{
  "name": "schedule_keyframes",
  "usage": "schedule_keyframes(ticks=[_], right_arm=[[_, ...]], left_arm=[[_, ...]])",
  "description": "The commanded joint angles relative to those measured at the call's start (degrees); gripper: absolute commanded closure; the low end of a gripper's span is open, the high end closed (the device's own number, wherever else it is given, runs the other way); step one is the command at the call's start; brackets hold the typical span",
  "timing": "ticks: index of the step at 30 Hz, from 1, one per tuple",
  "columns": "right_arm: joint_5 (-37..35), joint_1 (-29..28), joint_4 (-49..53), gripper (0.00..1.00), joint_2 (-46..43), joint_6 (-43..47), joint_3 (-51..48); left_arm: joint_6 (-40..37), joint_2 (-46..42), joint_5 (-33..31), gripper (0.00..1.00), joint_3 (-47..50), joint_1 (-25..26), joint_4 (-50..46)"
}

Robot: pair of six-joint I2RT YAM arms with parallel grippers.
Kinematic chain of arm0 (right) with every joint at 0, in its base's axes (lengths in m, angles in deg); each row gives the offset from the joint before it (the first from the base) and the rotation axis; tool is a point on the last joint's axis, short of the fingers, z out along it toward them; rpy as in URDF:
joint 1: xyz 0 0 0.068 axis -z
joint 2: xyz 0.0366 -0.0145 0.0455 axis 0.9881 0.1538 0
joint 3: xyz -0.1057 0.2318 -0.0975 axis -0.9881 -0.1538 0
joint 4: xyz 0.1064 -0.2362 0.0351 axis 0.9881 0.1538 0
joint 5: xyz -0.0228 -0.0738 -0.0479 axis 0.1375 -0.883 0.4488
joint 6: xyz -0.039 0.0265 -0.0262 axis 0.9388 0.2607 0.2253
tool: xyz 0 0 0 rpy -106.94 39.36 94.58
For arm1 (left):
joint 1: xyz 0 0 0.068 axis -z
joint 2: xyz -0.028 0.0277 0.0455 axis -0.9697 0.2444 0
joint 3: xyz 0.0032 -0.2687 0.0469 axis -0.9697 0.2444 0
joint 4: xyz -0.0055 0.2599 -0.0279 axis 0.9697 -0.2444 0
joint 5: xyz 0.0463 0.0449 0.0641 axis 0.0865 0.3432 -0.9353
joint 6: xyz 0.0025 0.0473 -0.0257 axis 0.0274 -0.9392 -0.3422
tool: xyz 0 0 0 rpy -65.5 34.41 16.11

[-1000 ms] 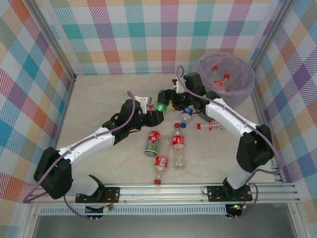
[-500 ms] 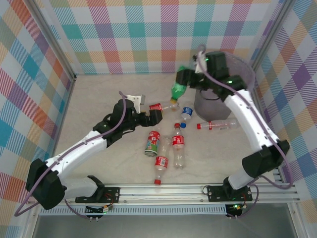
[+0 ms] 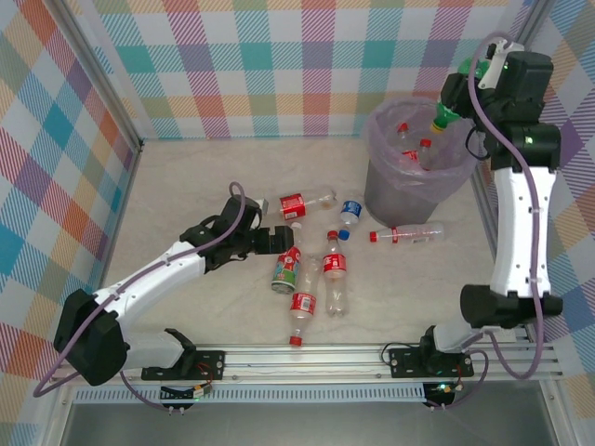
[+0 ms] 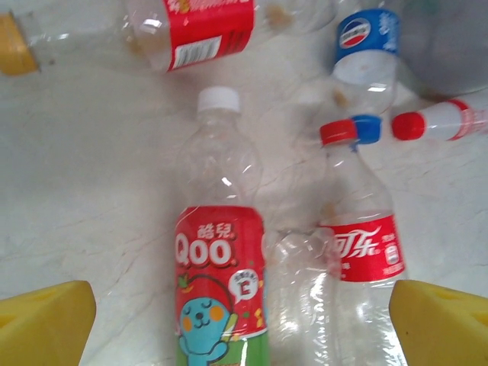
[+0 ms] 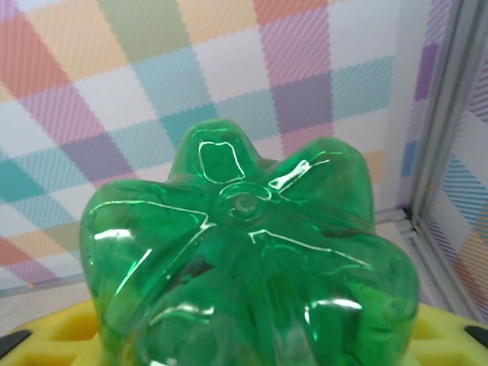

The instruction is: Put the plastic bottles in the bin

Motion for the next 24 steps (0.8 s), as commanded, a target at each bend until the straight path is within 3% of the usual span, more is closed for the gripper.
schedule_keyframes(ticks=[1,8,15,24], right_arm=[[-2.8,0.2,5.2,0.46,5.4,3.3,1.4],[2.3,0.3,8.0,0.46,13.6,3.1,1.3],[14.7,2.1,11.8,0.46,20.7,2.5,3.6],[20.2,2.3,16.1,0.37,23.9,4.5,2.8]], left_arm=[[1.9,1.2,-0.4,0.02,1.6,0.7,-2.5],[3.8,4.2,0.7,0.02,3.6,2.2,-1.7],[4.1,4.8,-0.3,0.03,5.9,3.8,-2.0],[3.7,6.5,-0.1,0.13,7.1,4.1,-1.5]])
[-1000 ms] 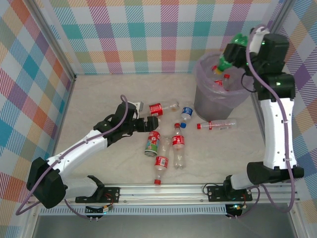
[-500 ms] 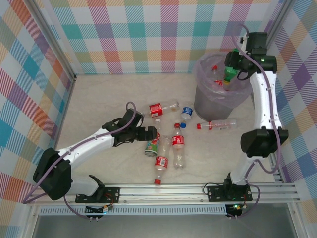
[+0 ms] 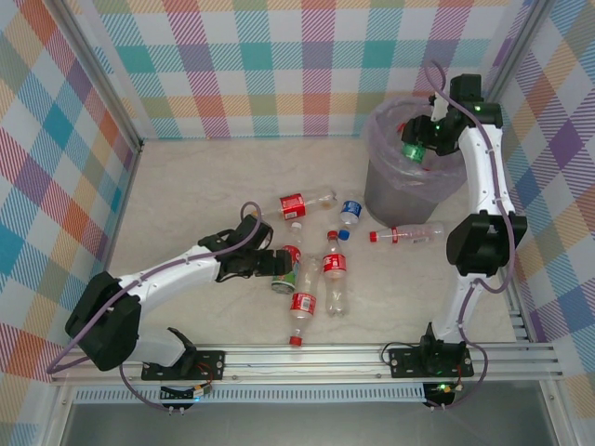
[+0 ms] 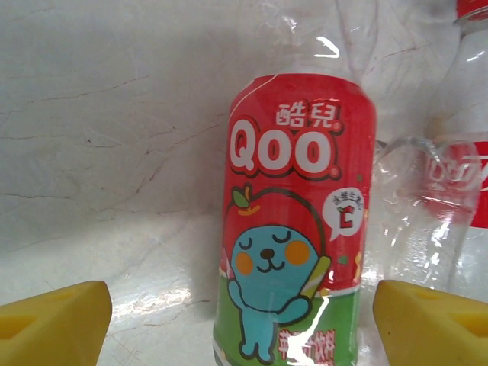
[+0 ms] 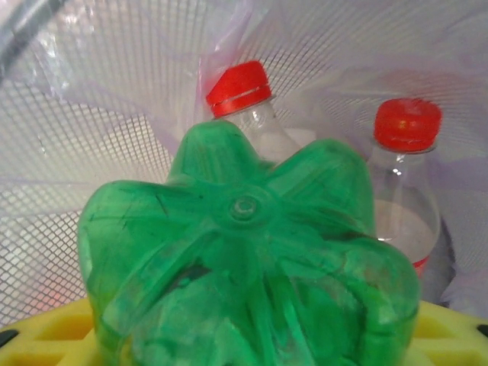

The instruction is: Put the plastic bottles in the bin

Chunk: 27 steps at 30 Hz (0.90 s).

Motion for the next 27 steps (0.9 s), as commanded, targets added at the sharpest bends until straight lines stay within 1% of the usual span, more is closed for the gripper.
schedule_keyframes(ticks=[1,4,8,10,15,21,25,27], right_arm=[[4.0,0.4,2.4,0.36,-0.1,1.5,0.3],[4.1,0.4,2.8,0.29,-0.4,1.5,0.6],[3.9,0.5,4.5,0.18,-0.5,1.8,3.4],[3.3,0.4,5.6,0.15,-0.6,1.8,5.0],[1.3,0.4,7.3,0.13,-2.6,1.5,8.4],[0.2,0.4,7.3,0.12,-8.9,0.8,10.0],[2.3,0.4,6.3,0.13,-14.0,-0.1,7.9],[3.5,0.4,4.1,0.12,-17.7,-1.0,4.1]], left_arm=[[0.0,1.1,-0.1,0.13,1.0,0.8,-0.6],[0.0,1.6,-0.1,0.15,1.6,0.9,0.1],[-0.1,2.4,-0.2,0.15,1.8,1.0,0.1],[-0.2,2.7,-0.3,0.15,1.8,1.1,0.1],[-0.3,3.5,-0.1,0.15,1.6,1.3,0.4],[-0.7,5.1,0.4,0.16,1.2,1.7,0.6],[-1.0,6.6,1.3,0.16,0.7,1.9,1.3],[-1.0,7.4,2.0,0.13,0.5,1.9,1.9]])
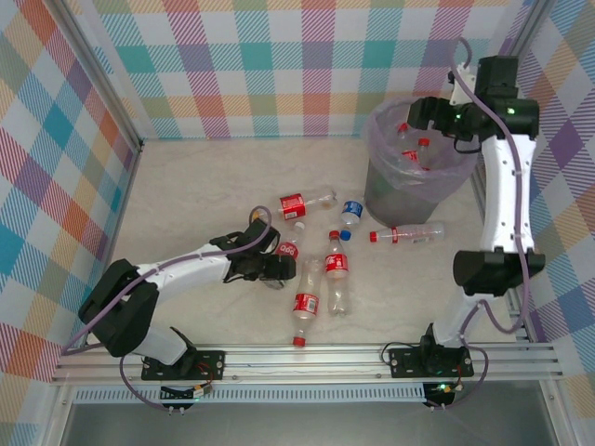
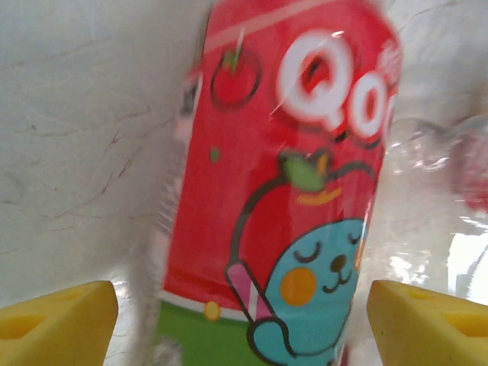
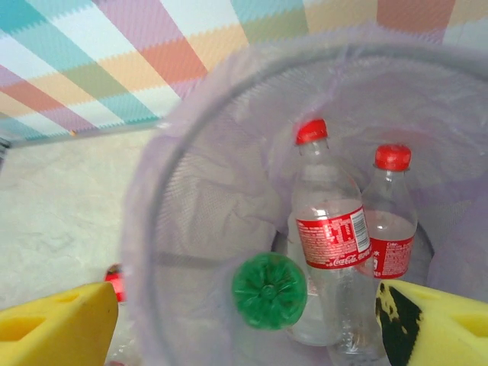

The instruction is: Put the plastic bottles in the bin

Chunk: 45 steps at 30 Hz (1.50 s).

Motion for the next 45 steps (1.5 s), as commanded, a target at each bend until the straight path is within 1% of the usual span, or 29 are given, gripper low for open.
schedule_keyframes(ticks=[1,4,8,12,15,18,22,24,26,30,35,38,41,45], right_arm=[[2.9,0.4,-2.6,0.12,-6.4,-2.2,-4.3],[4.9,0.4,-5.8,0.12,-11.4,-4.1,-10.9],[8.7,0.4,-8.7,0.12,-17.2,-6.6,-19.5],[10.9,0.4,-11.5,0.12,-23.5,-8.6,-28.8],[13.3,0.4,-14.4,0.12,-28.7,-11.0,-36.9],[15.7,0.4,-19.0,0.12,-34.5,-14.3,-45.0],[20.2,-0.2,-20.6,0.12,-38.1,-17.3,-51.7],[20.6,-1.6,-20.9,0.12,-39.4,-17.7,-54.4],[20.1,-3.5,-21.2,0.12,-40.7,-17.8,-56.8],[18.3,-8.5,-21.9,0.12,-41.1,-17.1,-58.2],[16.8,-16.0,-24.6,0.11,-37.7,-18.7,-59.5],[16.0,-19.5,-29.6,0.11,-35.0,-22.2,-61.2],[15.6,-21.7,-34.4,0.11,-31.8,-27.1,-62.6],[17.8,-24.7,-43.5,0.09,-27.8,-32.6,-65.4]], left_arm=[[-0.7,1.8,0.6,0.12,-0.3,1.0,-1.2],[-0.6,3.0,0.9,0.12,-0.5,1.4,-0.4],[-0.9,3.9,0.6,0.17,-1.1,1.6,-0.5],[-1.8,4.2,0.3,0.26,-2.3,1.6,-1.2],[-2.2,5.3,0.6,0.32,-3.3,1.6,-1.3],[-2.1,6.7,0.9,0.35,-4.1,1.6,-1.0],[-2.0,7.9,0.8,0.38,-5.5,1.9,-0.4],[-2.3,7.5,-0.2,0.4,-6.2,1.9,-0.8],[-2.3,6.8,-1.4,0.43,-7.0,1.9,-1.6],[-3.0,3.9,-2.4,0.49,-8.8,2.0,-2.5],[-5.4,0.6,-1.8,0.5,-13.5,2.3,-4.5],[-7.0,-2.4,-1.2,0.5,-16.3,3.2,-4.1],[-7.0,-4.0,0.3,0.5,-17.8,3.5,-3.3],[-7.6,-5.5,0.7,0.5,-16.7,5.2,2.1]])
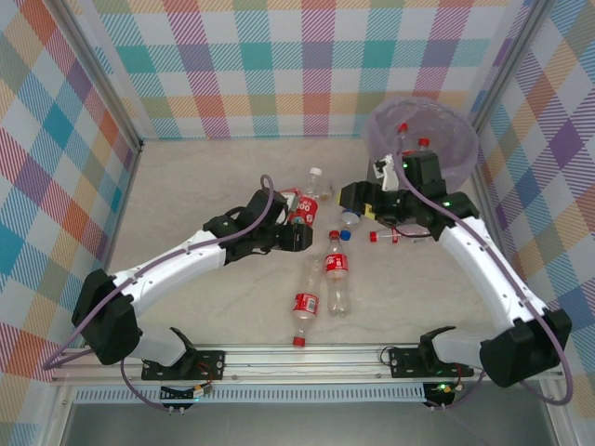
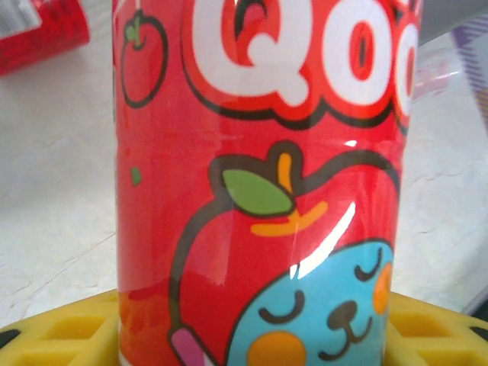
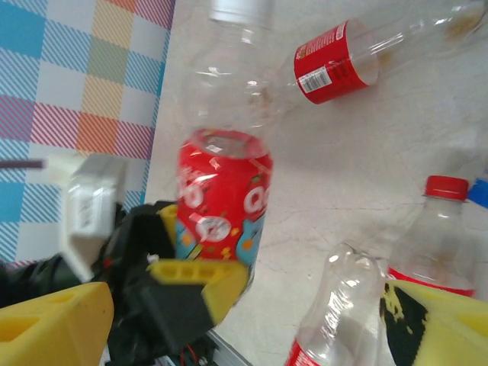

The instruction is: Put the plastic bottles in the bin

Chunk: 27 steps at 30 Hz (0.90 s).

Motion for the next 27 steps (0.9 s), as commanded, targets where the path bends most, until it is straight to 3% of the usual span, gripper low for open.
schedule_keyframes(ticks=[1,6,13,20,27], right_arm=[[2.0,-2.4,-10.6,0.08,2.9,-6.6,-1.3],[0.6,-5.6,-10.1,0.03,8.1,-6.8,2.2],[-0.6,-5.7,-11.3,0.03,13.0,-6.4,4.7],[0.4,-5.6,-13.5,0.19,14.8,-6.9,4.7],[1.2,-5.3,-10.1,0.38,18.8,-4.9,10.5]], left_arm=[[-1.7,-1.2,0.9,0.5,0.7,1.7,4.9],[-1.1,-2.5,1.2,0.5,2.3,3.2,10.3],[-2.7,-1.9,3.8,0.5,2.8,4.2,11.4],[-2.3,-1.9,2.8,0.49,2.9,4.8,12.3],[-0.2,-1.7,-1.1,0.4,2.0,4.9,12.4]])
